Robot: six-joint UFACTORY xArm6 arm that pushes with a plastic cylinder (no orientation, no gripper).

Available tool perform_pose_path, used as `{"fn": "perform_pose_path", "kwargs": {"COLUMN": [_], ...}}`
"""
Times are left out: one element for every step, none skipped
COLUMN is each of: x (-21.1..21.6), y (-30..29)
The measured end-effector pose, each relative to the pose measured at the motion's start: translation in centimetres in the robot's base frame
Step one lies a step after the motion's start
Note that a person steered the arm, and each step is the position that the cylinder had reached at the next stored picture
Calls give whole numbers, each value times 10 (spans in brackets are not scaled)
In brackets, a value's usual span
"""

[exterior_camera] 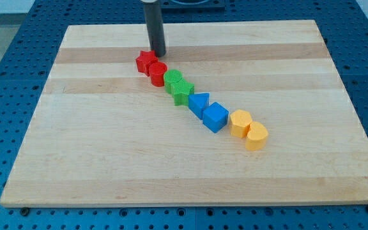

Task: Adjust the blue blocks and yellow blocks in a diagonal line

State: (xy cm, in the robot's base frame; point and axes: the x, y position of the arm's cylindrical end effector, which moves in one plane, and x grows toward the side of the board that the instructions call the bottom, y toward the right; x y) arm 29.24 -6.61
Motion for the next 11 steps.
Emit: {"fn": "perform_pose_path", "kwargs": {"x": [-20,-34,-29,-5,47,99,132,151,169,171,171], "y": [6,-36,-107,-148,-122,-116,-70,-41,-17,12,51]}}
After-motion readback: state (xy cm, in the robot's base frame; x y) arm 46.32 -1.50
